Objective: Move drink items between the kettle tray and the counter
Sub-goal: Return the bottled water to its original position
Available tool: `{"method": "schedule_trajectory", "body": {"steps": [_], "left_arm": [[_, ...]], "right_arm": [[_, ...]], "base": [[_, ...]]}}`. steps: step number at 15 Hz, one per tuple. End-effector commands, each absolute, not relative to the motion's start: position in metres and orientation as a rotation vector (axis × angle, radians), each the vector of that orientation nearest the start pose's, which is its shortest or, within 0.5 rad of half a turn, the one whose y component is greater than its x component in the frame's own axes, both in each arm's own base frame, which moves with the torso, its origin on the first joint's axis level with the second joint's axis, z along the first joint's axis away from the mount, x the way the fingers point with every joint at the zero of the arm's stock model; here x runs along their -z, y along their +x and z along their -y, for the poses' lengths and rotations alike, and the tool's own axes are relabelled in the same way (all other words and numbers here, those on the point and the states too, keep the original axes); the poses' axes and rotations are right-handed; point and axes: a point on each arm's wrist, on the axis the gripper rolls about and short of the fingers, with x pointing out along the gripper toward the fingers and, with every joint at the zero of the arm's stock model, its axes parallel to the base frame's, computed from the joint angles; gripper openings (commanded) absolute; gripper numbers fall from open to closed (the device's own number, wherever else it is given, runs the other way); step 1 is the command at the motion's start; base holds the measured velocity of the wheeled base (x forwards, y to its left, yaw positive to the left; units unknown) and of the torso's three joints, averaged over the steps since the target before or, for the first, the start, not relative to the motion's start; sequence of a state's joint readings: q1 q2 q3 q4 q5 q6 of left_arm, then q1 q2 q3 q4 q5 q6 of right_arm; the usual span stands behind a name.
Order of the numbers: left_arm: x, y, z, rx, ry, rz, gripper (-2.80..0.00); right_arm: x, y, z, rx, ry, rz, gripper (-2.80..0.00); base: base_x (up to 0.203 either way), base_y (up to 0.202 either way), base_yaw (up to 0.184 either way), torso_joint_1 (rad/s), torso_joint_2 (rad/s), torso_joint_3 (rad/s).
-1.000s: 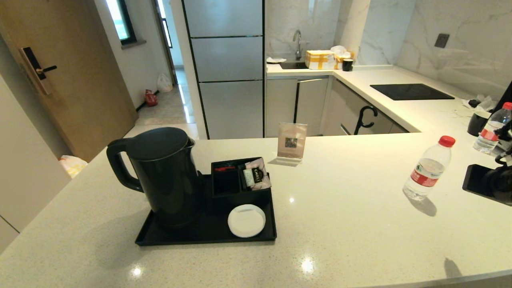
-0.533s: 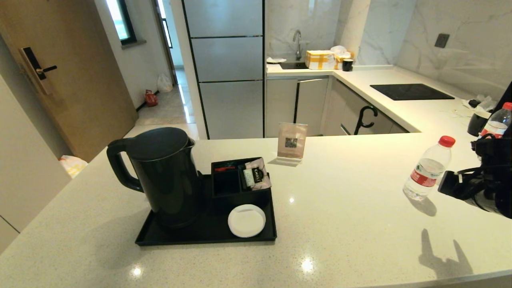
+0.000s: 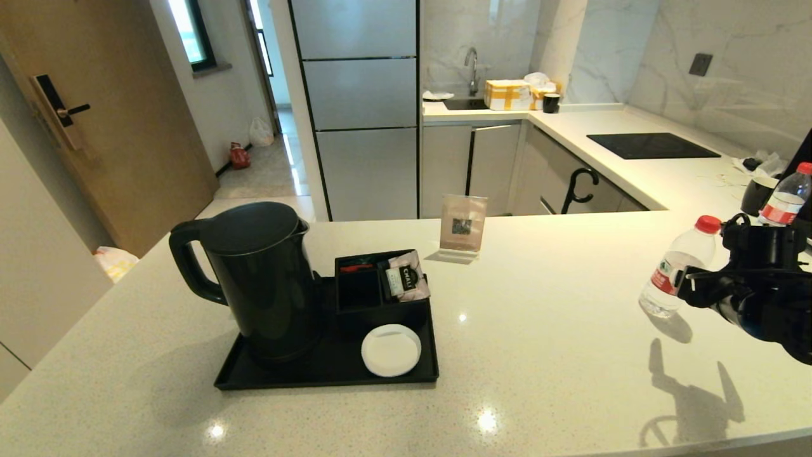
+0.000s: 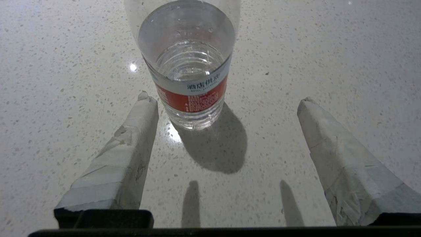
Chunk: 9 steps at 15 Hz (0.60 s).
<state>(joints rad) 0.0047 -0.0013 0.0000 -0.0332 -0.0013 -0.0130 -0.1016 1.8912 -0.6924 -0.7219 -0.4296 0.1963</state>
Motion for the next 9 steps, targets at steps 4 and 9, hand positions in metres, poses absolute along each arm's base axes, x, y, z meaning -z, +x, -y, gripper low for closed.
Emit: {"method": "schedule_trajectory", "body": {"steps": [4, 9], "left_arm": [[-0.079, -0.023, 0.0, -0.003, -0.014, 0.034, -2.8], [-0.079, -0.023, 0.0, -0.004, -0.014, 0.034, -2.8]], "right_arm": [[-0.089, 0.342, 0.043, 0.561, 0.097, -0.426, 0.0], [-0.085, 0.359, 0.045, 0.559, 0.087, -0.413, 0.0]], "base": [[0.0, 0.0, 0.0, 0.0, 0.0, 0.0], [0.0, 0.0, 0.0, 0.0, 0.0, 0.0]]}}
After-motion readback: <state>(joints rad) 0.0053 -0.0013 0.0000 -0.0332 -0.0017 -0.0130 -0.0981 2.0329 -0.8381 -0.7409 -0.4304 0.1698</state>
